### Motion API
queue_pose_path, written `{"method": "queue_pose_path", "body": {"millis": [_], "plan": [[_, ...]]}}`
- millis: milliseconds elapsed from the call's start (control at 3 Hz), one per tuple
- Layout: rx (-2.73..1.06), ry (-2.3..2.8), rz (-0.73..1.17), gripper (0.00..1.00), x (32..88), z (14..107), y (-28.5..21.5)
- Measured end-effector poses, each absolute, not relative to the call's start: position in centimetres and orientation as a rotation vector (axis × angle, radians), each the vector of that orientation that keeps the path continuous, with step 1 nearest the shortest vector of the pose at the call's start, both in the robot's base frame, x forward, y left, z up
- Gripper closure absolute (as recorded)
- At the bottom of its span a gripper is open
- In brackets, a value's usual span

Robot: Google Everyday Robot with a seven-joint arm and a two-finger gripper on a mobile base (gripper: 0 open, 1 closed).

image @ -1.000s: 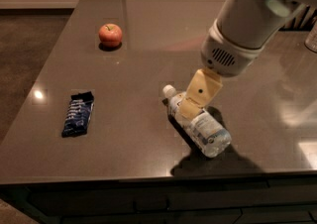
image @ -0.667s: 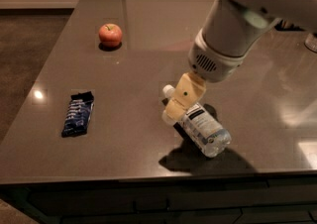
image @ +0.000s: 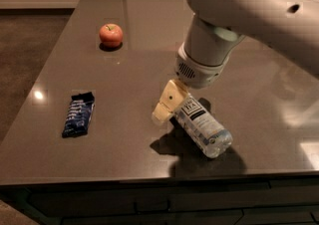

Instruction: Place blue plastic bottle upright

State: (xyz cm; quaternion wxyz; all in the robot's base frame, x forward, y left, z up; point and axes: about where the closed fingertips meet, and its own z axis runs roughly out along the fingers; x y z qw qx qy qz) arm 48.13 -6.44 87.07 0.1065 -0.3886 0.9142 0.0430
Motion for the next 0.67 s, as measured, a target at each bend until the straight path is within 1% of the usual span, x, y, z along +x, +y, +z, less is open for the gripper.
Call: {"method": "queue_pose_path", "body": {"millis": [333,667], "plan": [[-1.116,2.738,0.111,0.0,48.37,85.84,-6.49],[-1.101,2.762,0.082,0.16,48.07,85.21,-6.6]]}}
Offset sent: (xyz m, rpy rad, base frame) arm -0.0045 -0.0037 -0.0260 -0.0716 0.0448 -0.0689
